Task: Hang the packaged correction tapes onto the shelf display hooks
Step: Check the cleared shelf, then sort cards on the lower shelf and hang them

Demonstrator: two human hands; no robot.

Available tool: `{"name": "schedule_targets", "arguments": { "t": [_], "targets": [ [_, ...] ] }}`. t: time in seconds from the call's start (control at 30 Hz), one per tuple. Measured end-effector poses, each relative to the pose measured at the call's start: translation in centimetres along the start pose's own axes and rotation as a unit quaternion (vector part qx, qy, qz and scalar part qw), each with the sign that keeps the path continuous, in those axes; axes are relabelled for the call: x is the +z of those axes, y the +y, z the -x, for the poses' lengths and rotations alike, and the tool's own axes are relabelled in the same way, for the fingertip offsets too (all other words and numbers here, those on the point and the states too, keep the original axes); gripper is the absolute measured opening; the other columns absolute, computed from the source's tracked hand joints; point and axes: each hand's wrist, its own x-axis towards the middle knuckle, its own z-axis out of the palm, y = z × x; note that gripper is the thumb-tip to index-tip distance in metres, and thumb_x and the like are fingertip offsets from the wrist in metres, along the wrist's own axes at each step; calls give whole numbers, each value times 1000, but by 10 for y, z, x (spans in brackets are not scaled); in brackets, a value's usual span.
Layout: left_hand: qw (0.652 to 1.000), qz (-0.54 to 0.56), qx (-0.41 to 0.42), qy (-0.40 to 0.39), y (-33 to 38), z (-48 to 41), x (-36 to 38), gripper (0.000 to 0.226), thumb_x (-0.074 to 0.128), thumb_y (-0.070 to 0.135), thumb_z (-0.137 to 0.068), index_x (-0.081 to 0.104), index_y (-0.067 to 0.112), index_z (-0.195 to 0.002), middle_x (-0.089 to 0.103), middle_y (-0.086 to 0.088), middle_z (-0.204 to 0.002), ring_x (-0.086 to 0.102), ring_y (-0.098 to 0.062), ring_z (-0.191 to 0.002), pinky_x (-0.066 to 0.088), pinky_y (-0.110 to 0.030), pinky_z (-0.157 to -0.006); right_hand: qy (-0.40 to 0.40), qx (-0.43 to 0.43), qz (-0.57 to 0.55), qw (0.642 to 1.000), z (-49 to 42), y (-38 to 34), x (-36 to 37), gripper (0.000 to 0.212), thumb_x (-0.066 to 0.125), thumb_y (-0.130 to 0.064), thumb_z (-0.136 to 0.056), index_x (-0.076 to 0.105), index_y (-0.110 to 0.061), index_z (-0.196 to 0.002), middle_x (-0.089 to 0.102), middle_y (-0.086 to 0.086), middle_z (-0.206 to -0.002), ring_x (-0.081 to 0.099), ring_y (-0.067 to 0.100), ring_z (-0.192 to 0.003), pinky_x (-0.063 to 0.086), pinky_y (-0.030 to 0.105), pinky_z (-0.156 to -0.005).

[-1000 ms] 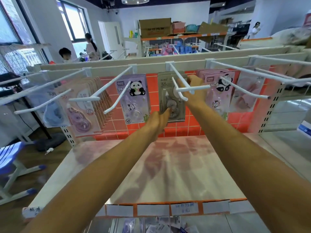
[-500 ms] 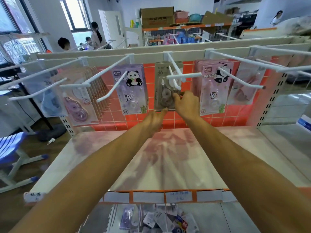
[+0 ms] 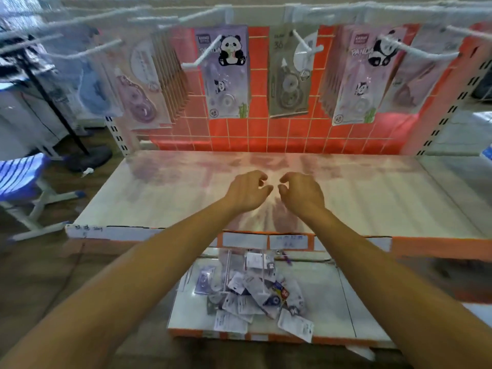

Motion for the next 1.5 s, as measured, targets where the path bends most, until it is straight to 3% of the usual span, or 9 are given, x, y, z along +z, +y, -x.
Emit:
{"name": "schedule_targets", "arguments": {
  "t": [0.27, 0.43, 0.53, 0.6, 0.9, 1.17, 1.3, 1.4, 1.5],
  "targets": [
    [991, -76, 100, -38, -37, 60, 0, 47, 53, 31, -97, 48, 10, -138, 58, -9, -134, 53, -25, -122, 41, -35, -101, 35, 11, 38, 999, 73, -13, 30, 30, 50, -20, -96, 61, -12, -123, 66, 10, -118, 52, 33, -113, 44, 40, -89],
    [984, -85, 148, -51, -44, 101, 10, 45, 52, 26, -97, 46, 10, -139, 54, -11, -136, 49, -28, -124, 39, -39, -102, 107, -31, 24, 993, 114, -19, 47, 20, 56, -12, -88, 72, -9, -99, 72, 11, -97, 63, 33, -95, 50, 41, -80],
    [980, -65, 181, -52, -44, 124, 22, 34, 53, 21, -95, 56, 7, -126, 61, -14, -123, 53, -31, -114, 43, -38, -90, 124, -39, 17, 991, 142, -18, 55, 15, 58, -8, -85, 72, -10, -85, 71, 10, -84, 61, 32, -86, 47, 39, -75],
    [976, -70, 194, -65, -46, 135, 33, 31, 54, 20, -94, 57, 7, -122, 61, -13, -116, 53, -30, -111, 39, -35, -83, 107, -17, 21, 994, 157, -14, 61, 17, 57, -10, -87, 73, -14, -92, 71, 8, -91, 59, 32, -93, 48, 41, -77],
    [969, -112, 132, -178, -48, 165, 122, 45, 53, 23, -94, 48, 15, -138, 54, -9, -136, 50, -28, -123, 41, -37, -101, -44, 42, 33, 998, 212, 57, 115, 27, 54, -21, -93, 66, -20, -117, 69, 2, -112, 59, 23, -104, 48, 35, -87],
    [928, -155, 37, -336, -99, 177, 248, 45, 55, 33, -93, 47, 16, -133, 51, -11, -132, 49, -30, -121, 44, -43, -97, -178, 89, 16, 980, 238, 136, 213, 27, 55, -21, -88, 67, -18, -112, 68, 8, -109, 62, 28, -103, 52, 37, -85],
    [922, -176, 7, -345, -147, 156, 311, 44, 55, 35, -93, 46, 20, -133, 51, -8, -133, 49, -27, -121, 44, -41, -99, -230, 133, 33, 963, 231, 173, 285, 28, 56, -25, -93, 61, -20, -119, 66, 6, -114, 61, 24, -105, 53, 36, -88],
    [923, -190, 7, -335, -183, 131, 362, 50, 54, 37, -94, 43, 18, -138, 46, -7, -140, 45, -25, -127, 39, -40, -106, -220, 163, 11, 962, 221, 203, 346, 25, 57, -24, -92, 63, -23, -117, 67, 5, -114, 63, 23, -103, 54, 36, -87],
    [923, -206, 9, -325, -217, 97, 426, 50, 57, 37, -92, 43, 21, -138, 48, -5, -140, 47, -24, -125, 41, -37, -100, -217, 185, -3, 959, 201, 243, 407, 33, 56, -21, -91, 60, -21, -125, 64, 6, -122, 60, 24, -110, 49, 35, -92]
  ]
}}
